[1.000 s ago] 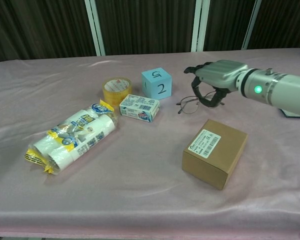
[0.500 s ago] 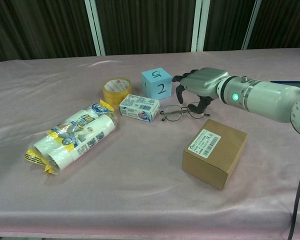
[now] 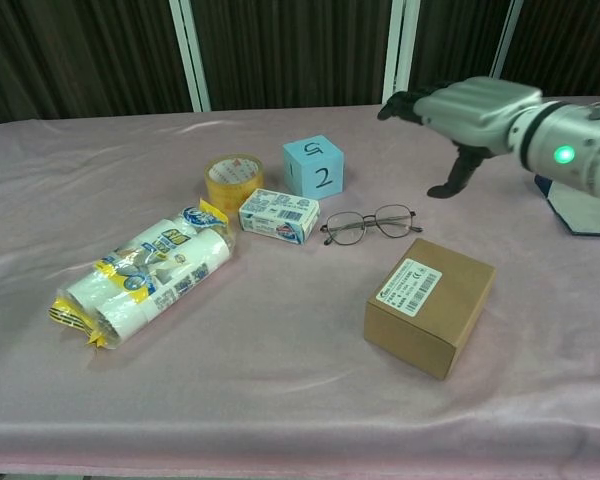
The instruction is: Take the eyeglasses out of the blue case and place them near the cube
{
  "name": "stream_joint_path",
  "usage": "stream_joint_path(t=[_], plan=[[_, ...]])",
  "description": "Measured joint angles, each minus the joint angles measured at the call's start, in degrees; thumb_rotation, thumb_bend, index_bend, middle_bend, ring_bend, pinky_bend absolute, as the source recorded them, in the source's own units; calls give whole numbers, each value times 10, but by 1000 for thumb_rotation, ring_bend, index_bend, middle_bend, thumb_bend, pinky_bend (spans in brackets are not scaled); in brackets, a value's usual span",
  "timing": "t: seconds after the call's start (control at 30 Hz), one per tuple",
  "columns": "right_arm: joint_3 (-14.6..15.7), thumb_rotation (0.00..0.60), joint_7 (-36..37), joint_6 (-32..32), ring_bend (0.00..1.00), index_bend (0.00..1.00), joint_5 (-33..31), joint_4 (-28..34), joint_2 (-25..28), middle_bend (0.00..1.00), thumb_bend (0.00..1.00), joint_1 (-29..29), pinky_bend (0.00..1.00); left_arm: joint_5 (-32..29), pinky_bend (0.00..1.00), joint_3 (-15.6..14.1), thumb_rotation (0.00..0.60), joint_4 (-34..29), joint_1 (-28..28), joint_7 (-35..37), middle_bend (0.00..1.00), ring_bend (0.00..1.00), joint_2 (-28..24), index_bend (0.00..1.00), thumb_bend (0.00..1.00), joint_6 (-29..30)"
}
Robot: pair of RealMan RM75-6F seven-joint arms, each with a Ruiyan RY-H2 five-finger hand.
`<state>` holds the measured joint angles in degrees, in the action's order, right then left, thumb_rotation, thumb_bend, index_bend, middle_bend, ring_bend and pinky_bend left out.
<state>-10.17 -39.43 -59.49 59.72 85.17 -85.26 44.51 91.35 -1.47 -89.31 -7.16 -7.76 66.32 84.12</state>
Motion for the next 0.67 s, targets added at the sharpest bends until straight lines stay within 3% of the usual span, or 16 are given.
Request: stream_joint_path(t=[0.17, 0.23, 0.37, 0.47, 0.67], plan=[[74, 600, 49, -162, 0, 139, 87, 157, 118, 0, 328, -142, 0, 1, 52, 1, 600, -2, 5, 3, 0, 0, -3, 0, 432, 11], [105, 600, 71, -222, 0, 145, 115, 179, 142, 0, 327, -202, 0, 3, 62, 2, 600, -3, 8, 6, 0, 0, -5, 0, 431, 19], [155, 600, 159, -318, 0, 137, 174, 157, 160, 0, 327, -311, 0, 11, 62, 1, 600, -3, 14, 5, 0, 0, -5, 0, 432, 30], [172, 600, 224, -336, 0, 127, 206, 108, 162, 0, 327, -341, 0, 15, 58, -2, 600, -3, 15, 1, 0, 0, -4, 0, 432, 30], [163, 600, 272, -338, 0, 118, 227, 70, 165, 0, 327, -369, 0, 30, 54, -5, 600, -2, 17, 0, 0, 0, -3, 0, 432, 37]])
